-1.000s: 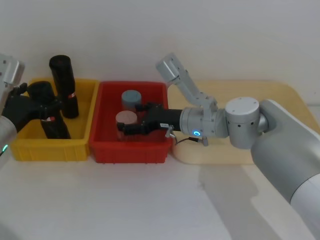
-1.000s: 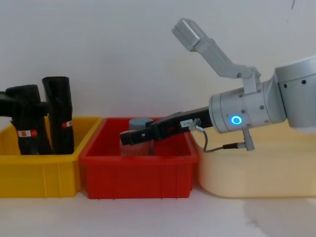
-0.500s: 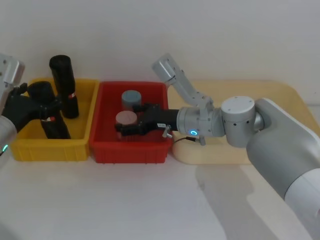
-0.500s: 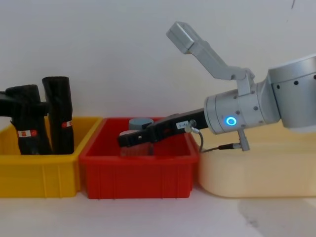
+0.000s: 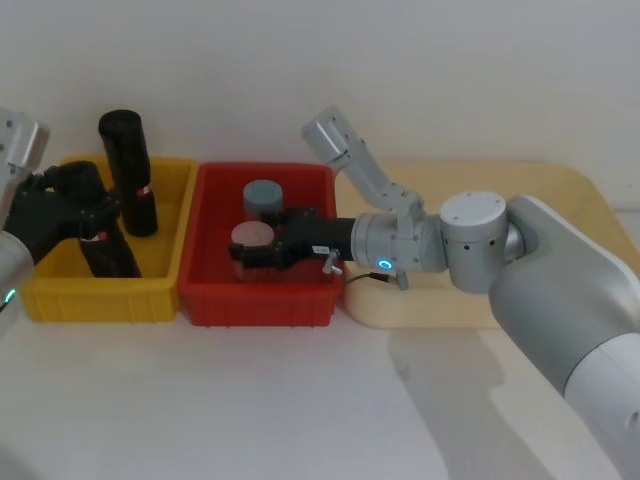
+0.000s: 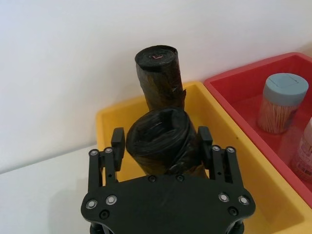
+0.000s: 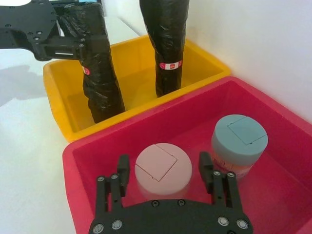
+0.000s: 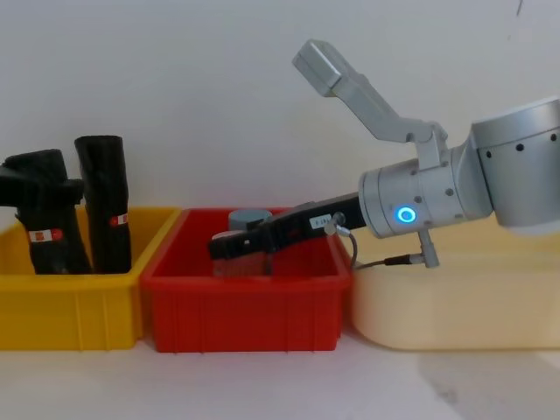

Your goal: Pick up the garbage bag with the one hand and transfer it to the other hand.

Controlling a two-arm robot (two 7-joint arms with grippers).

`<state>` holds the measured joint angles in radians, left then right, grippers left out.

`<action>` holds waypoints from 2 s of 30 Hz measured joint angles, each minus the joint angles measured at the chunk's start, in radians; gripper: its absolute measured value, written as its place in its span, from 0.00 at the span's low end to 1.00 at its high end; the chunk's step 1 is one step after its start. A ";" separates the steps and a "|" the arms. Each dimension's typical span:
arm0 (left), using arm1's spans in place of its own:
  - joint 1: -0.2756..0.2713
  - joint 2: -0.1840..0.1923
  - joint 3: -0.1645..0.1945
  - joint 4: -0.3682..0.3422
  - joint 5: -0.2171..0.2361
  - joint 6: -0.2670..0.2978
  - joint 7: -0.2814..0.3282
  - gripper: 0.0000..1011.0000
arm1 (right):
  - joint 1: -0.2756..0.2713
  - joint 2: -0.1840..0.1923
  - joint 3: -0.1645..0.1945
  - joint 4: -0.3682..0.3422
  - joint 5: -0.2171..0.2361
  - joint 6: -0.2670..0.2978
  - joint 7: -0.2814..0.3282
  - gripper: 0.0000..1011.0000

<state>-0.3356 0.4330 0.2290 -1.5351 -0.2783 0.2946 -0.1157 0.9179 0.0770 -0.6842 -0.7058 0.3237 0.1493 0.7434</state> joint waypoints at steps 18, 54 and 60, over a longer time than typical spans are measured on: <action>0.000 0.000 0.000 0.000 0.000 0.000 0.000 0.53 | 0.003 -0.004 0.002 0.009 -0.001 -0.003 0.002 0.65; 0.000 0.000 0.000 0.000 0.000 0.000 0.000 0.36 | 0.003 -0.005 0.002 0.011 -0.001 -0.003 0.002 0.65; 0.000 0.000 0.000 0.000 0.000 0.000 0.000 0.36 | 0.003 -0.005 0.002 0.011 -0.001 -0.003 0.002 0.65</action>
<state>-0.3356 0.4329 0.2289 -1.5351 -0.2783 0.2946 -0.1157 0.9213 0.0717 -0.6824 -0.6946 0.3223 0.1463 0.7456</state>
